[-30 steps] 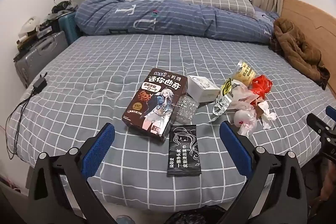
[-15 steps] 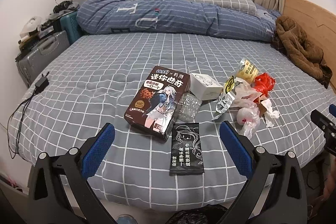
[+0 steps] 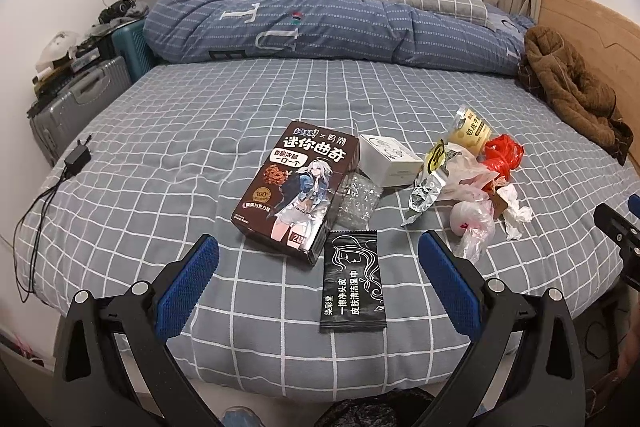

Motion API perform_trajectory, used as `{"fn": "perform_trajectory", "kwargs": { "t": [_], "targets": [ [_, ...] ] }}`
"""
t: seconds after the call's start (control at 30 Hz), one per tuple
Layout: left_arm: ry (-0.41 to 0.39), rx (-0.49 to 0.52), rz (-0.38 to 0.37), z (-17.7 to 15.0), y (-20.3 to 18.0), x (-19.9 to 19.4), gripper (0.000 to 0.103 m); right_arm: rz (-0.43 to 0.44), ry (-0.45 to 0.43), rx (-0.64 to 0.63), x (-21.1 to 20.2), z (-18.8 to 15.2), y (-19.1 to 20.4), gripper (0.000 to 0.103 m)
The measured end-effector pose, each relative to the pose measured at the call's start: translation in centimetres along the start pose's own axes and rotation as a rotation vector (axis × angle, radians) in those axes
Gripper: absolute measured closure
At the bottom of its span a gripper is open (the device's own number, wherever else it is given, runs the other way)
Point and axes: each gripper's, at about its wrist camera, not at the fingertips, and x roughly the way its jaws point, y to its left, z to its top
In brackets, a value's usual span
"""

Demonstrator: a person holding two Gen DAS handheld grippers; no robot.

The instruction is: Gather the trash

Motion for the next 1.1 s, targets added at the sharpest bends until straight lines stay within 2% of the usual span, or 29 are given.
{"fn": "perform_trajectory", "kwargs": {
  "t": [1.1],
  "targets": [
    [0.015,-0.002,0.007,0.05,0.23,0.21,0.006,-0.002,-0.004,0.011,-0.14,0.59,-0.45,0.007]
  ]
}}
